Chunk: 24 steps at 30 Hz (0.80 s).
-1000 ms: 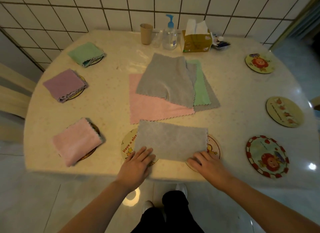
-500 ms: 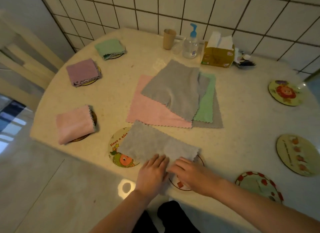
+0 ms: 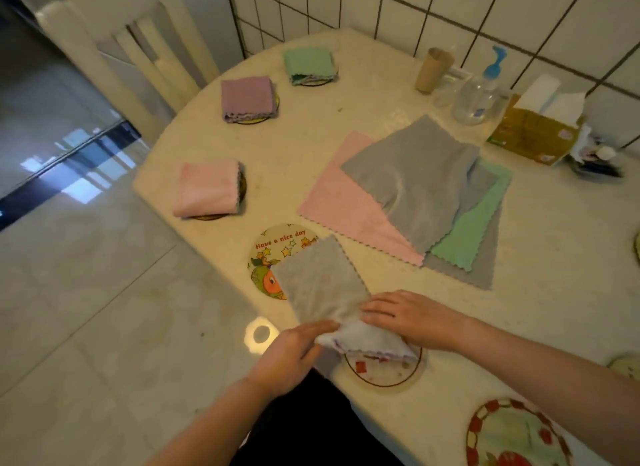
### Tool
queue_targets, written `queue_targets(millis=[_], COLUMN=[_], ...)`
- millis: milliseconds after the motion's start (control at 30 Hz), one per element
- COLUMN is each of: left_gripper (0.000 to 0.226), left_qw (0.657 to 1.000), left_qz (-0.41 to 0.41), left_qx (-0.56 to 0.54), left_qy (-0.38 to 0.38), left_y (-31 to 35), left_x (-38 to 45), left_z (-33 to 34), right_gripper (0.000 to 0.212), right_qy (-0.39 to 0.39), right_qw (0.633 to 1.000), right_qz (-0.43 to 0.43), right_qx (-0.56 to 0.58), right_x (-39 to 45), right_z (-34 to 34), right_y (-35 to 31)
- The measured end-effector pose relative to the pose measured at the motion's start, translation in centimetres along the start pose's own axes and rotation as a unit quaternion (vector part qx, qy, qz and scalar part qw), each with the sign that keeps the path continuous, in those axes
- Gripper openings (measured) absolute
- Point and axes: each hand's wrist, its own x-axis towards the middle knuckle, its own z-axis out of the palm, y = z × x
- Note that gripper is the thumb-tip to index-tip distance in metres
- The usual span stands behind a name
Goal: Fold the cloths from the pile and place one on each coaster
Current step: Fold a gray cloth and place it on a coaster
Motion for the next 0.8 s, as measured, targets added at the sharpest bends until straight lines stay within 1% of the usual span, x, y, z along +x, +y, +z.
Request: queue_targets(millis=[33,67,100,133,167,200,233,300,367,467,533,667,800], left_gripper=[0.031,0.026,0.022,0.020,0.021,0.023,0.025,0.023,0.024,0.022,0.021,0.021,0.017], left_qw=[0.998,0.992,0.982,0.968,0.950,0.927,0.903,0.865,0.831,0.792,0.788,0.802,0.818], left_qz=[-0.038,-0.077,-0.116,-0.152,-0.182,-0.207,-0.229,-0.267,-0.301,-0.344,-0.355,-0.367,-0.381], left_qx=[-0.046,-0.095,-0.142,-0.187,-0.233,-0.283,-0.327,-0.389,-0.431,-0.463,-0.457,-0.406,-0.298], left_qy=[0.013,0.030,0.045,0.069,0.100,0.132,0.155,0.172,0.181,0.200,0.209,0.240,0.312], left_y=[0.2,0.2,0.4,0.5,0.5,0.4,0.3,0.3,0.1,-0.3,-0.5,-0.4,-0.7], left_x=[0.1,0.3,0.6,1.1,1.5,2.0,2.4,3.2,3.7,4.3,4.4,4.4,3.9], left_z=[-0.1,-0.4,-0.5,-0.7,-1.1,-1.6,-2.0,-2.7,-2.8,-2.9,-2.8,-2.8,-2.8], right_gripper=[0.066,0.058,0.046,0.033,0.021,0.015,0.013,0.026,0.032,0.030,0.030,0.032,0.027], right_qy=[0.006,0.008,0.010,0.022,0.038,0.056,0.070,0.092,0.074,0.038,0.032,0.037,0.087], right_qw=[1.000,0.998,0.990,0.974,0.949,0.922,0.899,0.874,0.867,0.871,0.874,0.876,0.854], right_qz=[0.003,0.016,0.048,0.092,0.151,0.203,0.240,0.277,0.295,0.314,0.329,0.368,0.411], right_qx=[0.020,0.064,0.131,0.205,0.274,0.326,0.359,0.388,0.394,0.377,0.357,0.310,0.307], right_x=[0.3,0.9,1.0,1.3,1.9,2.9,3.8,5.6,6.9,8.2,8.6,8.9,9.2], right_z=[-0.2,-0.7,-1.2,-1.9,-2.6,-3.3,-3.7,-3.8,-3.5,-3.2,-3.0,-3.0,-3.3], right_y=[0.2,0.5,0.4,0.3,0.2,0.4,0.6,1.3,2.0,2.5,2.6,2.2,1.6])
